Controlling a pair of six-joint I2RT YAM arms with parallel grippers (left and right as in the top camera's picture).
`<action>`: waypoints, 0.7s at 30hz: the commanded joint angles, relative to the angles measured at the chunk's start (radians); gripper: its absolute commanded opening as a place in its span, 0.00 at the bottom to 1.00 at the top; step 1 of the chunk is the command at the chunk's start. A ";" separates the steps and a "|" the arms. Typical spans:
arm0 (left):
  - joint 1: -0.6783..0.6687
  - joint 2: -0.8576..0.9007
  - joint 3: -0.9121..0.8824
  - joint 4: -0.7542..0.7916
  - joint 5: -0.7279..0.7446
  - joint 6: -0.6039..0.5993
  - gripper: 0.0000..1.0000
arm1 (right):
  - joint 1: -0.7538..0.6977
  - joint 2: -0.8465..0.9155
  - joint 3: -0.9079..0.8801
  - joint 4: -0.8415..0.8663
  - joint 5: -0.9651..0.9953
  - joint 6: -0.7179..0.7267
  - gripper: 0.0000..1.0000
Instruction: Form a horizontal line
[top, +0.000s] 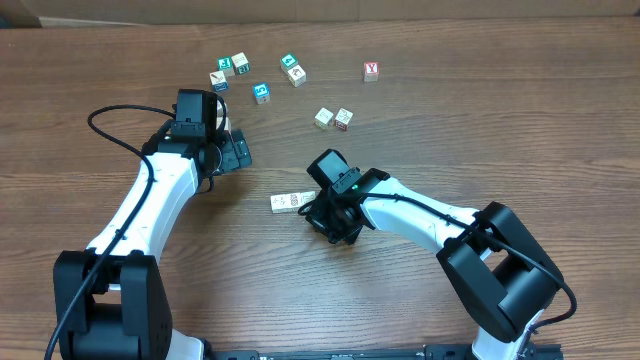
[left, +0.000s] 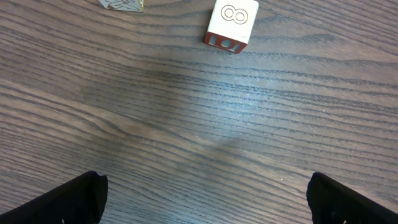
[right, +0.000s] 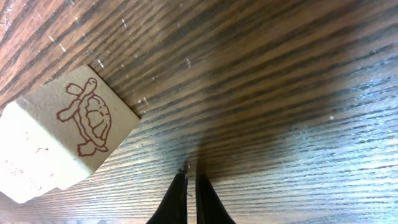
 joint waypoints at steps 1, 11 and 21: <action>0.000 -0.018 0.011 0.000 -0.013 0.010 1.00 | 0.006 0.020 -0.021 -0.002 0.025 -0.004 0.04; 0.000 -0.018 0.011 0.001 -0.013 0.010 1.00 | 0.006 0.020 -0.021 0.037 0.050 -0.004 0.04; 0.000 -0.018 0.011 0.000 -0.012 0.010 1.00 | 0.007 0.020 -0.021 0.071 0.100 -0.004 0.04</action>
